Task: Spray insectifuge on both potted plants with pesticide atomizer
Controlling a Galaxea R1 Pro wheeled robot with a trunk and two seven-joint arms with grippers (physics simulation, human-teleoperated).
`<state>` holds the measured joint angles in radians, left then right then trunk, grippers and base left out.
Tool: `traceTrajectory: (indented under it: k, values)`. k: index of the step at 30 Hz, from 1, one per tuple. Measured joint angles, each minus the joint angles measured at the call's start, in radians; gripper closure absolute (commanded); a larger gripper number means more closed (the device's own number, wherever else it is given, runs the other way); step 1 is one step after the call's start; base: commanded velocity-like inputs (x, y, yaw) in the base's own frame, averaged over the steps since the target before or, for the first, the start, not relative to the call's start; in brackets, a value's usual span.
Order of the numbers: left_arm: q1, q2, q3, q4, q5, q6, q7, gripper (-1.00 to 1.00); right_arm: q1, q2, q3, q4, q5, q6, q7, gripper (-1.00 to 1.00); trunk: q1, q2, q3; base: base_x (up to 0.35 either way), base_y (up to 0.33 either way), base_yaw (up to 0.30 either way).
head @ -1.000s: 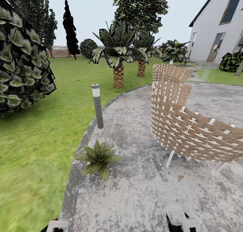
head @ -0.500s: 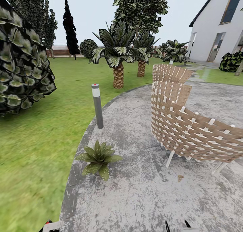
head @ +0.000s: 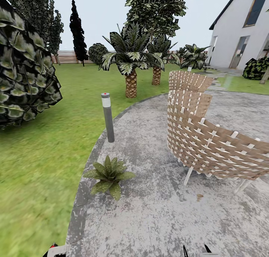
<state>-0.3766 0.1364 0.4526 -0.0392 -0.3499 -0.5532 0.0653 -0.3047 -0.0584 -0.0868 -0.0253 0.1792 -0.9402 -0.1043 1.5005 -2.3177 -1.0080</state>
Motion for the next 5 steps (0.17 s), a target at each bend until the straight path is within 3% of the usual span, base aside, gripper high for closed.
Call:
traceTrajectory:
  k: [5]
  values:
    - [0.000, 0.000, -0.002, -0.009, -0.002, -0.001, 0.000, 1.00, 0.000, 0.000, 0.000, 0.000, 0.000, 0.000, 0.000, -1.00, 0.000, 0.000, 0.000, 0.000, 0.000, 0.000]
